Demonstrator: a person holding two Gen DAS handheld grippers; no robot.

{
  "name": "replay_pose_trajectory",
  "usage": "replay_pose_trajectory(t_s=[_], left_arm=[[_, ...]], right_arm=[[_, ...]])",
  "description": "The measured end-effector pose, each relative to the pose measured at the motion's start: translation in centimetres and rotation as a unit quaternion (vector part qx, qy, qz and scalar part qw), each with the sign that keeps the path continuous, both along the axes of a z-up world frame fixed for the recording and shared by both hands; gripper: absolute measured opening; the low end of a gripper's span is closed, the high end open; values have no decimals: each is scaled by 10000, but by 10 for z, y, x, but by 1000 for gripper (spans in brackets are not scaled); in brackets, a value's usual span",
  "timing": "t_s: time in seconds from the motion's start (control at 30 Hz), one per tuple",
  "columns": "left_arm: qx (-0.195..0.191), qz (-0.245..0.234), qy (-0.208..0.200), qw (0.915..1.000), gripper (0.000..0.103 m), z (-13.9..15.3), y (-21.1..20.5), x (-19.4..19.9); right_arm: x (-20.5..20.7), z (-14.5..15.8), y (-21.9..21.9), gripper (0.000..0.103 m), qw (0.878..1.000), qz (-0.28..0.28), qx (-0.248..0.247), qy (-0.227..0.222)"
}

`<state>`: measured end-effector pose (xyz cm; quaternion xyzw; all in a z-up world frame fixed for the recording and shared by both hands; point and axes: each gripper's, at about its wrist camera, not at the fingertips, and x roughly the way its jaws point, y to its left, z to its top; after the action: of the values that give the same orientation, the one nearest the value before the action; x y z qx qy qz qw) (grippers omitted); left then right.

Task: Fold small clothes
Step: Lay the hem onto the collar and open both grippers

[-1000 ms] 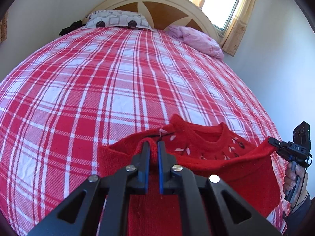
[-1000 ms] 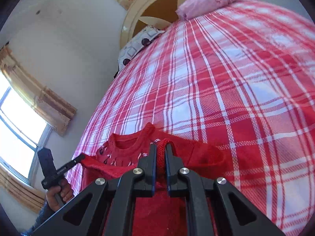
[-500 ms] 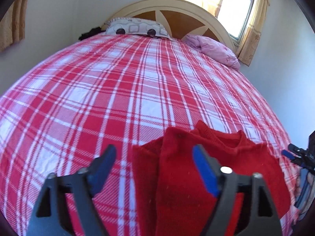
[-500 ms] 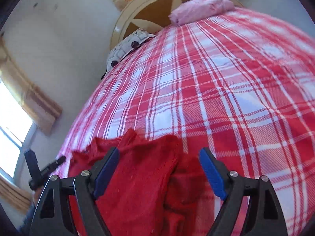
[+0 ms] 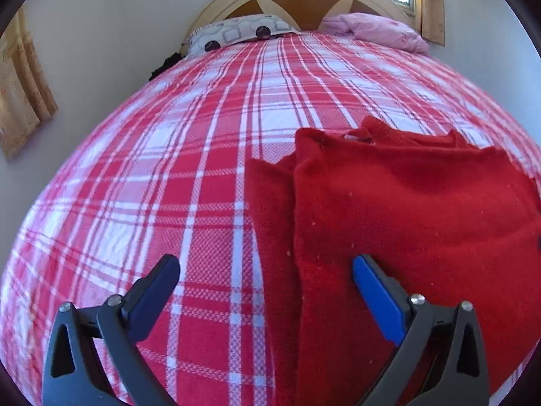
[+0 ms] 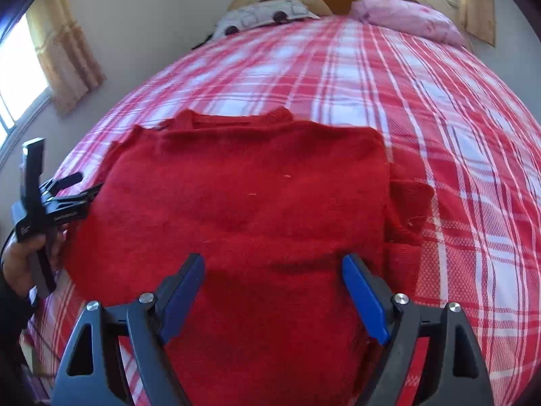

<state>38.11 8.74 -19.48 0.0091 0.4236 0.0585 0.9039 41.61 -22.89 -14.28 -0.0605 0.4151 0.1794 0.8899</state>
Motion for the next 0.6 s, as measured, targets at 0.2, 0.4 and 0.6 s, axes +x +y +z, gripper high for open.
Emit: replay_pose_trajectory(t_s=[0.2,0.4,0.6], left_arm=[[-45,120,-64,9999,103,12,8,-20],[-305,50,-296,9991,103,18,11,-73],[10,-51,-34,10000,103,-5,3,-86]], right_arm=[[3,3,-4,84,9996,-249,56,-88],[-51,29,-16,84,9969,-405,370,-563],[-84,0,-30,84,9976,-548,-259,-342]])
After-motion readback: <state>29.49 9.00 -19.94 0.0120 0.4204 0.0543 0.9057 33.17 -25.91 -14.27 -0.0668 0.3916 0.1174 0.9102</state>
